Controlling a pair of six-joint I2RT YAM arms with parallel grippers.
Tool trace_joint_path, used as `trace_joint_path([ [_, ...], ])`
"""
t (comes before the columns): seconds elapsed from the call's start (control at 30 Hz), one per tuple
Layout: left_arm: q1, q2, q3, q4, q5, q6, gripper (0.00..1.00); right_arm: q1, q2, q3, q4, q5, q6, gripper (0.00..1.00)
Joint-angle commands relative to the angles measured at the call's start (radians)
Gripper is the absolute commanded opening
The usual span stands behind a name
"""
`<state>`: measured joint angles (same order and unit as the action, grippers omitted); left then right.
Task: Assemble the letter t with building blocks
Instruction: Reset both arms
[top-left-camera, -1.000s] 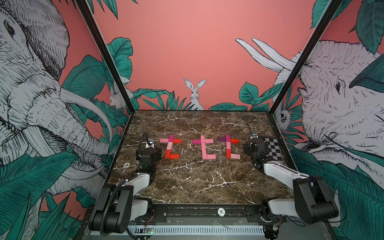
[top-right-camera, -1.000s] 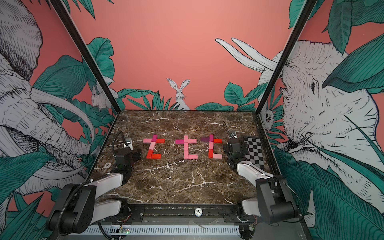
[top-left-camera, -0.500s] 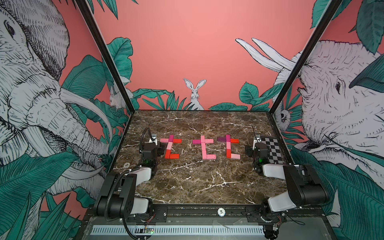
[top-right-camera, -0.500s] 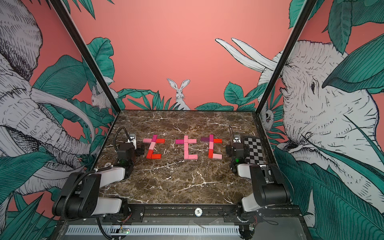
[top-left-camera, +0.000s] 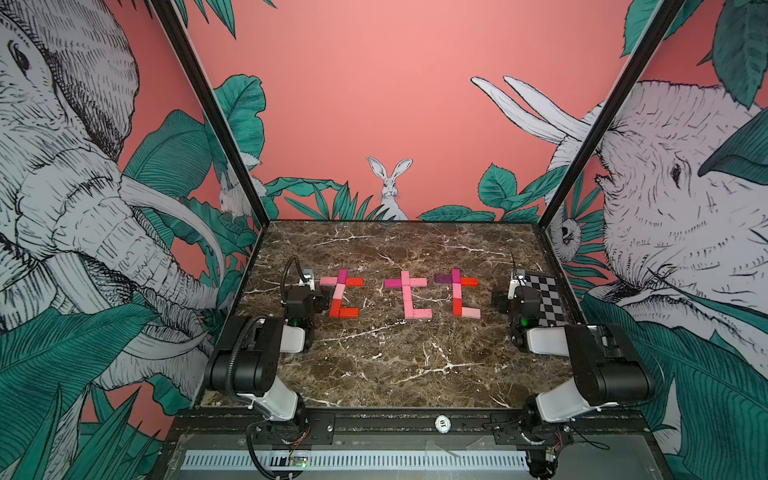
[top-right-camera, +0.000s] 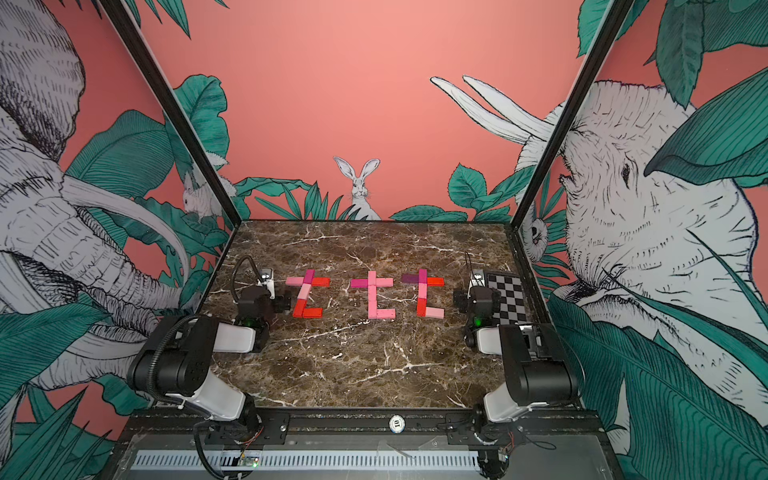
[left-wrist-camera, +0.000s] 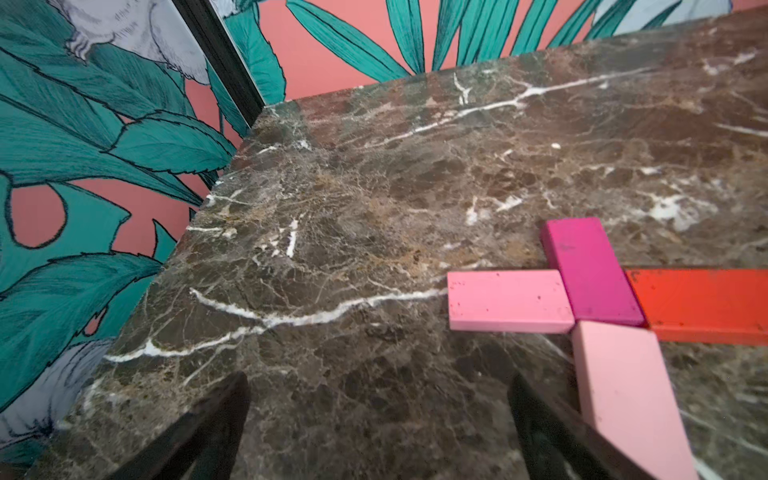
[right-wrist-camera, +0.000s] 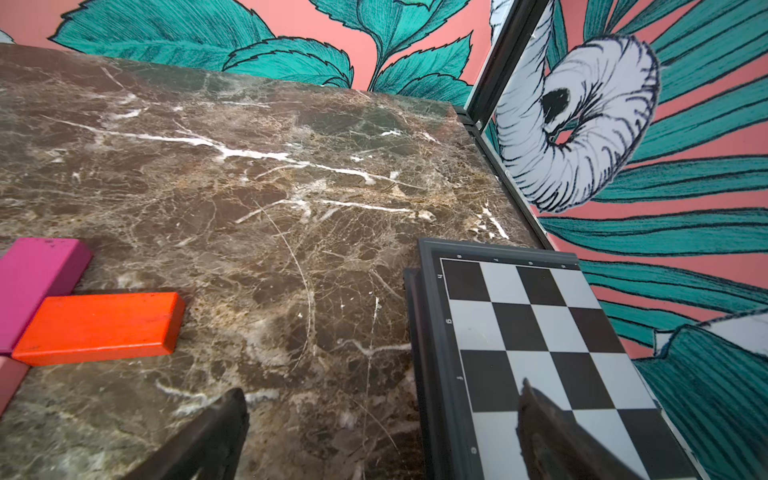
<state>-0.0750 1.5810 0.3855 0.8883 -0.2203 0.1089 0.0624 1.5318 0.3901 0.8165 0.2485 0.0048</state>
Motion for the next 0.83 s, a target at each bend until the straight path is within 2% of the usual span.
trace_joint_path([
  [0.0,0.007,-0.029,0.014,0.005,0.03,-0.025,0.99,-0.006,-0.004,0.004,0.043,-0.008,0.012,0.98],
  [0.03,0.008,-0.013,0.008,0.051,0.033,-0.018,0.99,-0.006,-0.004,0.004,0.043,-0.009,0.013,0.98],
  [0.13,0.007,-0.036,0.015,-0.009,0.035,-0.026,0.99,-0.006,-0.005,0.004,0.045,-0.009,0.014,0.98],
  [0.2,0.007,-0.018,0.008,0.034,0.03,-0.021,0.99,-0.006,-0.006,0.004,0.044,-0.009,0.013,0.98],
  [0.3,0.007,-0.034,0.014,-0.008,0.033,-0.026,0.99,-0.006,-0.007,0.003,0.045,-0.009,0.013,0.98],
  [0.8,0.007,-0.03,0.015,0.0,0.032,-0.025,0.99,-0.005,-0.007,-0.001,0.049,-0.014,0.009,0.99],
])
